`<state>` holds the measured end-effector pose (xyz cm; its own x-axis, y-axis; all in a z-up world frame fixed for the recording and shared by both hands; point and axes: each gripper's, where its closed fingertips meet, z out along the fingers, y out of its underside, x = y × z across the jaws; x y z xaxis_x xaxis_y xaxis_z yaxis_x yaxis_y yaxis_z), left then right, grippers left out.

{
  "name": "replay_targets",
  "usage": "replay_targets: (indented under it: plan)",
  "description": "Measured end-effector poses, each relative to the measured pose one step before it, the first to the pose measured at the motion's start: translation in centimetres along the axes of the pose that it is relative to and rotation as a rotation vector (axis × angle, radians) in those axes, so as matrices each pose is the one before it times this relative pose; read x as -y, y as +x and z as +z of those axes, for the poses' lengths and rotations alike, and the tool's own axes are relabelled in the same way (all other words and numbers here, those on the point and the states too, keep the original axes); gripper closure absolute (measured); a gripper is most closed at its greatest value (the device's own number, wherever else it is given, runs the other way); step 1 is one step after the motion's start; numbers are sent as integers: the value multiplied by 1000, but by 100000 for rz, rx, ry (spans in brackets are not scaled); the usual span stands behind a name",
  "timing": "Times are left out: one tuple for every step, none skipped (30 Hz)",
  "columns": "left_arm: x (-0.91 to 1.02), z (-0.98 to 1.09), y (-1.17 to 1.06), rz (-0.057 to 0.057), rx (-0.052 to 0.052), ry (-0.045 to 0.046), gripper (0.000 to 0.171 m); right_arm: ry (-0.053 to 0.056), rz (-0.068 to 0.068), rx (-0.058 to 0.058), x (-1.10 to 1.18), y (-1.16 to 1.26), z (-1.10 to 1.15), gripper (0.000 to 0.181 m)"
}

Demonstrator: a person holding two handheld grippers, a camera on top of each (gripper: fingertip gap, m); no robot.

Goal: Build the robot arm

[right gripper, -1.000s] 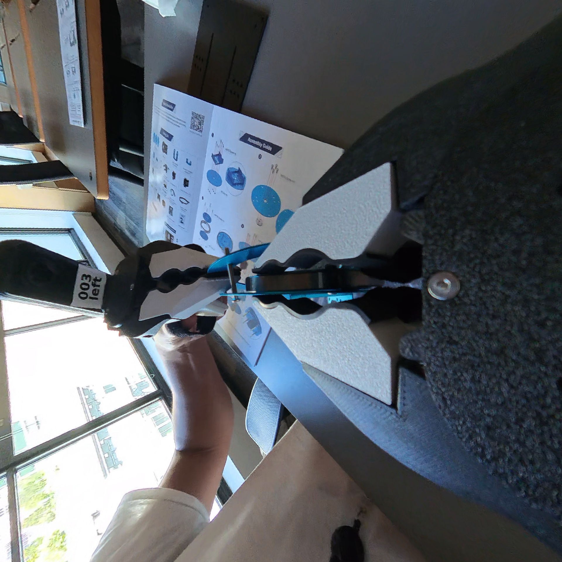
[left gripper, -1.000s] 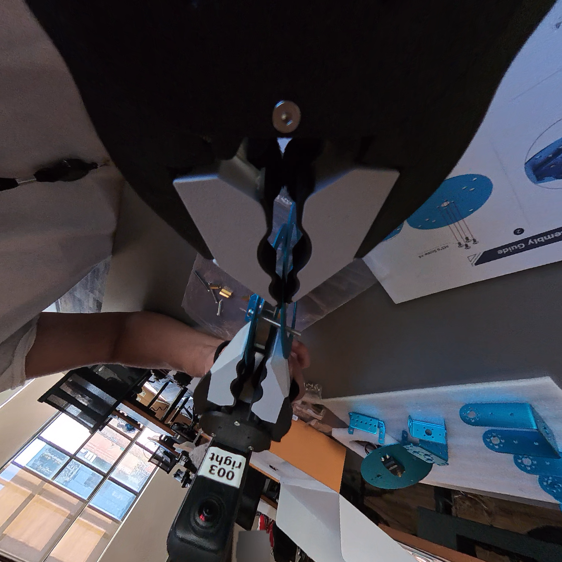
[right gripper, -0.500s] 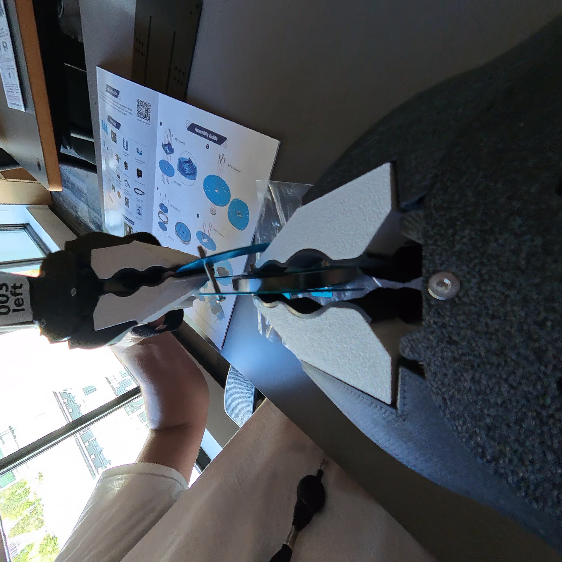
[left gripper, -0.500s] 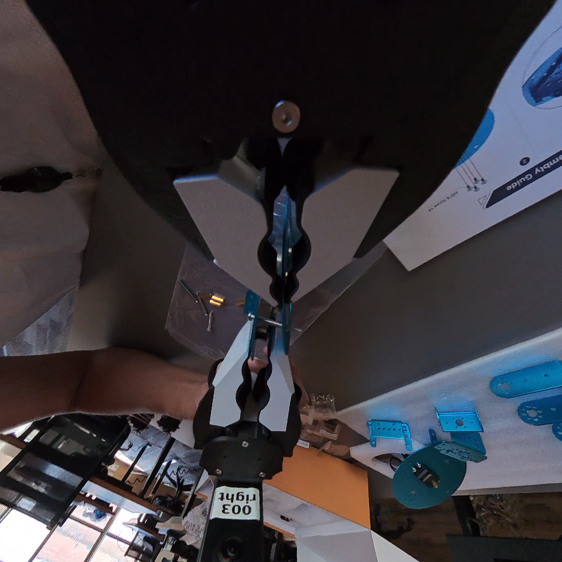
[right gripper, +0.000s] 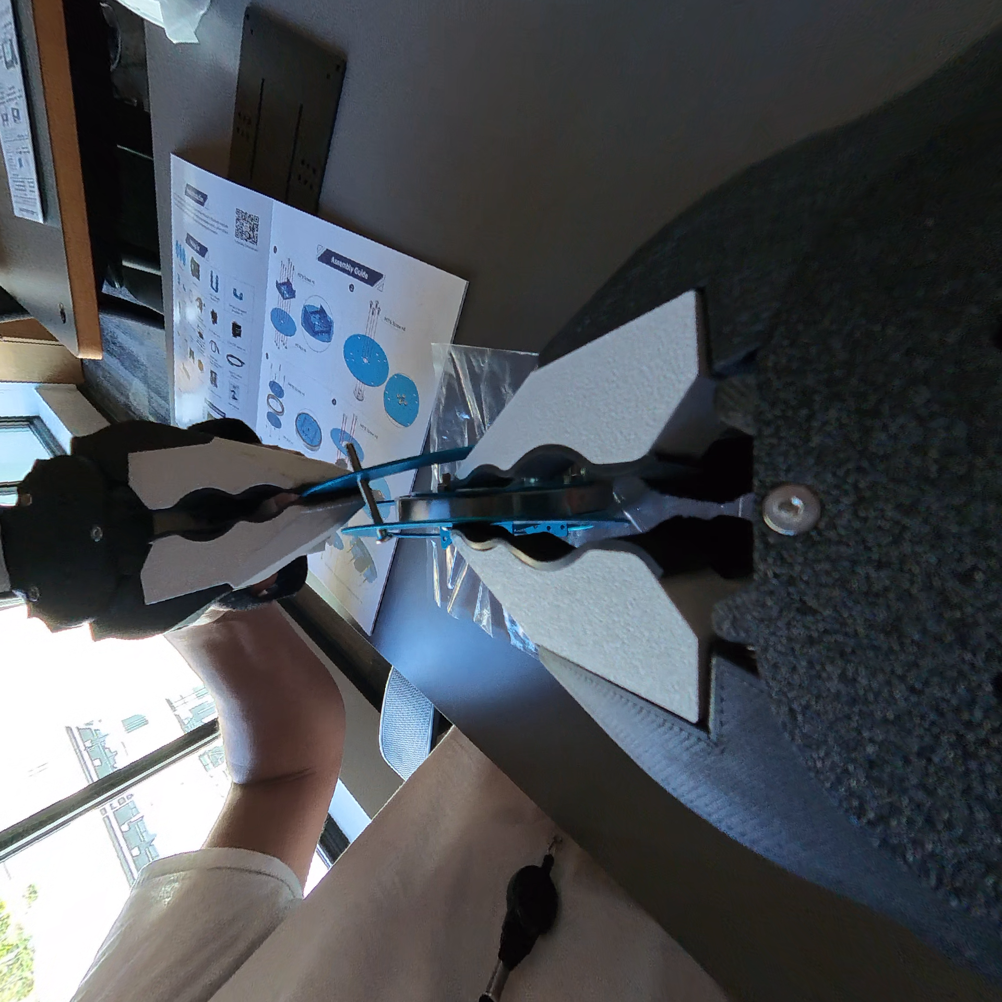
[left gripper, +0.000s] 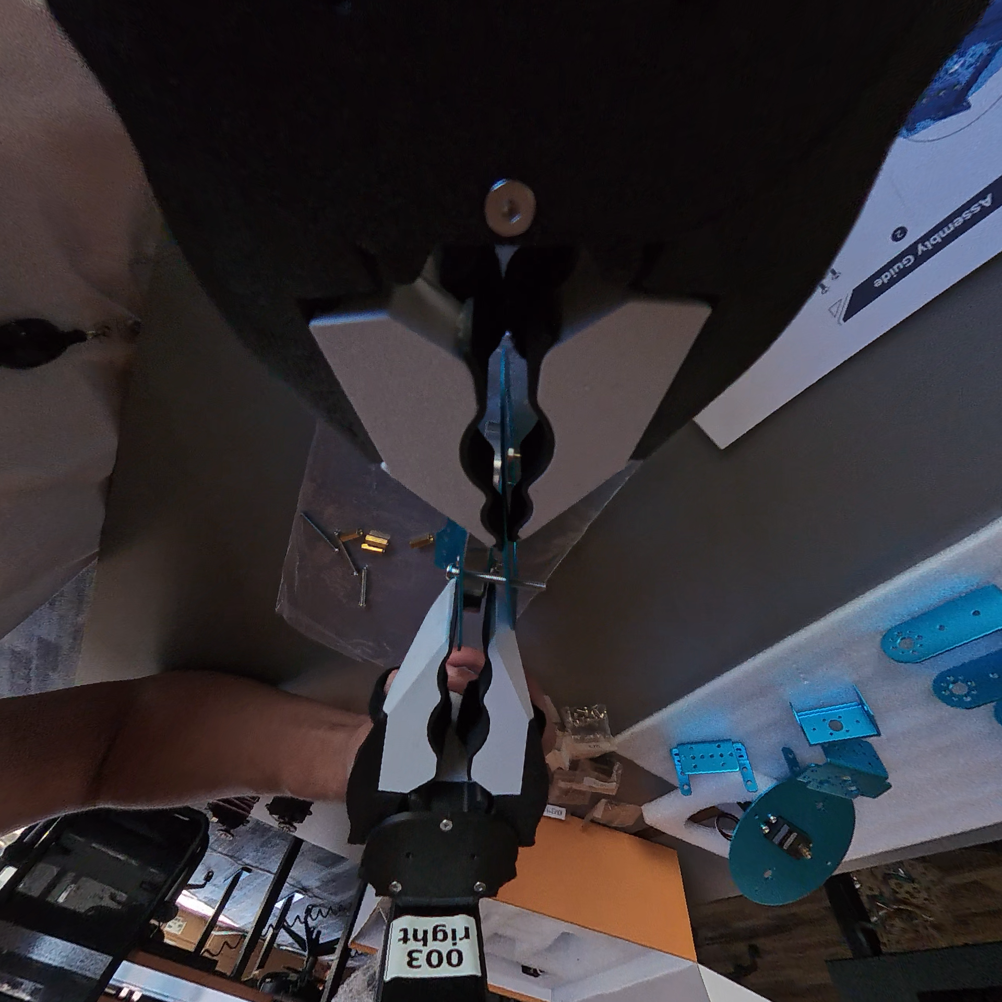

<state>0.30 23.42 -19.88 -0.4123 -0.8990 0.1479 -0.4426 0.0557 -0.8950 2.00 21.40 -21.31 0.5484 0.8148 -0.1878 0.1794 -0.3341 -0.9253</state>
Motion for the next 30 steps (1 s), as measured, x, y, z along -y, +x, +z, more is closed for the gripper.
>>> replay_targets:
  plan:
    - [31,33,-10,597,140,326,171,352,-273,-428,-22,23,-83,170]
    - [29,42,-18,427,112,641,171,388,-502,-690,-3,44,-57,170]
    - [28,46,42,-369,-382,727,171,390,-628,-596,2,10,-30,170]
    - [30,30,34,-692,-490,532,171,428,-704,-40,-13,-87,-15,170]
    - [11,13,0,-503,-221,452,171,434,-437,-309,-18,-39,-18,170]
    - [11,15,37,-271,-305,409,171,368,-85,110,-27,-77,-16,169]
    - [7,19,40,-166,-159,397,171,272,281,312,-31,-74,-23,168]
    - [9,31,26,-145,-34,383,171,185,235,447,-18,-76,-25,167]
    - [10,14,-6,-164,84,327,171,33,154,227,-9,-43,-8,167]
    - [0,0,-11,-310,65,258,171,104,-65,-156,23,-15,-10,166]
    - [-8,-19,-7,-363,-34,232,171,401,-552,-49,76,-49,9,164]
    - [-1,-22,-29,-332,133,312,171,213,-560,-405,55,5,9,163]
    - [3,-5,-32,-457,174,378,171,-220,-688,-996,-12,80,29,163]
    - [-5,-12,-12,-530,20,407,171,-58,-1174,-1200,-29,61,16,163]
    - [-7,-21,-33,-402,225,454,171,309,-2047,-1433,-31,49,2,163]
    - [2,-13,-50,-392,406,513,171,943,-2697,-2247,31,140,-52,161]
    - [0,0,-7,-478,94,536,171,965,-2779,-2087,37,118,-48,161]
    - [1,-6,3,-348,-19,570,171,633,-1981,-1360,11,37,-47,161]
    - [18,14,-28,-386,162,630,171,137,-859,-722,-16,-2,-32,161]
    - [19,38,-41,-694,259,704,171,-60,252,-52,-16,-28,-29,161]
    - [27,34,-9,-691,44,695,171,-217,754,478,-18,-62,-12,161]
    - [7,28,-30,-384,344,616,171,-209,753,59,-29,31,-20,160]
    - [6,-5,-52,-169,659,598,171,-102,387,-374,-2,71,-39,159]
    - [-5,-26,11,-213,375,604,171,-482,509,-718,-35,135,-38,159]
    - [-24,-46,42,-360,205,672,171,-474,509,-395,-1,77,-31,159]
    - [-26,-67,5,-488,374,758,171,-393,-431,-788,34,86,-5,159]
    - [-30,-70,26,-713,92,743,171,-178,-1495,-1505,61,97,5,159]
    - [-35,-69,60,-759,-309,731,171,126,-2338,-1828,77,81,21,158]
    - [-36,-66,4,-613,82,722,171,254,-2178,-1231,70,-19,58,157]
    - [-23,-62,-105,-526,801,720,171,431,-1815,-1337,62,19,82,155]
